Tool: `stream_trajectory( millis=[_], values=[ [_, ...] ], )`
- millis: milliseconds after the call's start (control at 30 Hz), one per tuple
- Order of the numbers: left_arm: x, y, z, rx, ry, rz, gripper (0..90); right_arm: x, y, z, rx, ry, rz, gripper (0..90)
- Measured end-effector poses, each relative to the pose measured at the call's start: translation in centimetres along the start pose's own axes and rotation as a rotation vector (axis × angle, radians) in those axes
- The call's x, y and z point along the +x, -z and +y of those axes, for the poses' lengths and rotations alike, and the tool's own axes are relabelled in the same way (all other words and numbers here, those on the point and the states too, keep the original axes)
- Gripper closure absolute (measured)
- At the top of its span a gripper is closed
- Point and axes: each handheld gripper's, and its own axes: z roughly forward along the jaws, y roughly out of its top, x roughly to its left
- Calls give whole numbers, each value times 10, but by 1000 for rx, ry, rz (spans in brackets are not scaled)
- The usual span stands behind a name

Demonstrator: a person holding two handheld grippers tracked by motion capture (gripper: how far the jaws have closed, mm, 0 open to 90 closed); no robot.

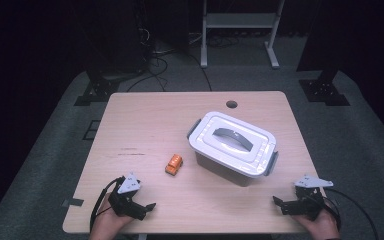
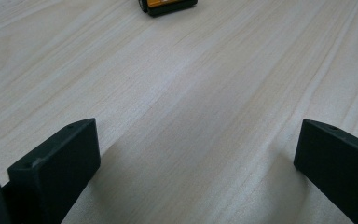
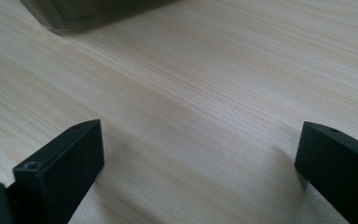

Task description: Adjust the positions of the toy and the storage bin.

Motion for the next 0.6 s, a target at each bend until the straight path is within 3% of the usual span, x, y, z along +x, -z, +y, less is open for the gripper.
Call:
stream_trajectory(
  millis=[333,467,600],
  values=[
    [3,-4,6,12,41,26,0,0,0,0,0,3,3,2],
    [4,-7,11,10,40,23,0,-1,0,0,0,6,4,2],
    [6,-8,17,-26,55,24,0,-1,-1,1,0,5,4,2]
  ],
)
